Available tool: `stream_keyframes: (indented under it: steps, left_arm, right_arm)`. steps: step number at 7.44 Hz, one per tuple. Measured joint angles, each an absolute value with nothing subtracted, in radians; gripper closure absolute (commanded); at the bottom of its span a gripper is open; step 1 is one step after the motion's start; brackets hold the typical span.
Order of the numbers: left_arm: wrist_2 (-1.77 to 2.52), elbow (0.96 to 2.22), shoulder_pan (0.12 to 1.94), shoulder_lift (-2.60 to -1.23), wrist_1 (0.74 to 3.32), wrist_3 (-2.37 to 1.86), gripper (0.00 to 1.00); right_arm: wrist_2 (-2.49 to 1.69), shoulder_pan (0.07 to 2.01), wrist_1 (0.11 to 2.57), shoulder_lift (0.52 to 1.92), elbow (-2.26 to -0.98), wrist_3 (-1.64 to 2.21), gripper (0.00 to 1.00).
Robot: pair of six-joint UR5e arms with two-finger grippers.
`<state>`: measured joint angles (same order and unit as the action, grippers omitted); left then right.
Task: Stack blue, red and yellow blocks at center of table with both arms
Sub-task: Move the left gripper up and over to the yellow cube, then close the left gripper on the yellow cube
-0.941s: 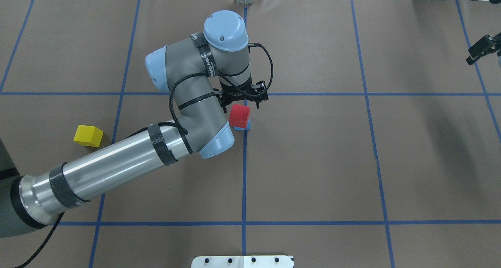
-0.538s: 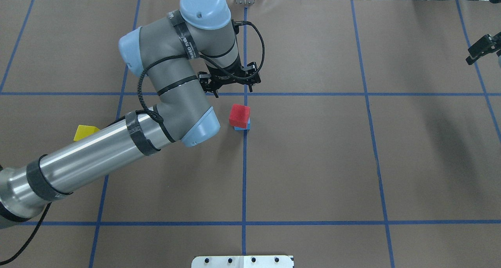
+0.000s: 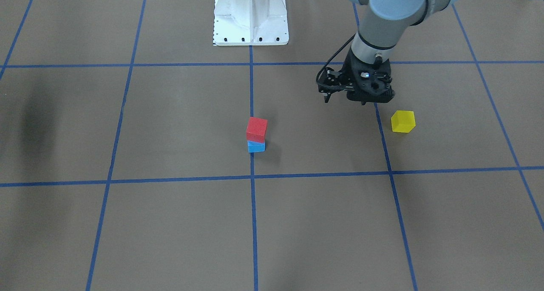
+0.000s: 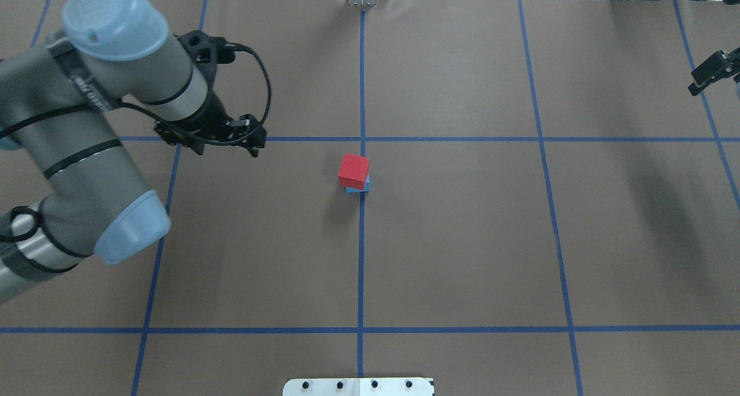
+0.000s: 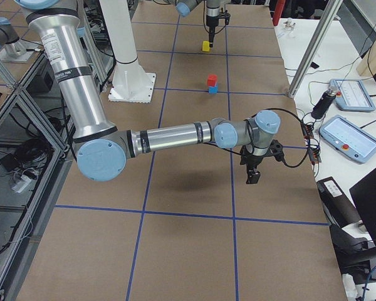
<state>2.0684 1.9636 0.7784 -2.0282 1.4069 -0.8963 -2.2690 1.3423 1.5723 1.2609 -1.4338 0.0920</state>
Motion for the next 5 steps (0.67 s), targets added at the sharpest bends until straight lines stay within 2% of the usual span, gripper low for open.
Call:
stream_keyframes:
  steps: [2, 5]
  left_arm:
    - [2.065, 1.995, 0.802, -1.843, 1.521, -0.815, 0.01]
    - [2.064, 1.901, 0.813, -1.704, 1.763, -0.801, 0.01]
  right_arm:
    - [-2.269, 1.342, 1.572, 1.261, -1.434, 0.093, 0.00]
    - [-2.265, 1.341, 1.571, 1.262, -1.433, 0.096, 0.00]
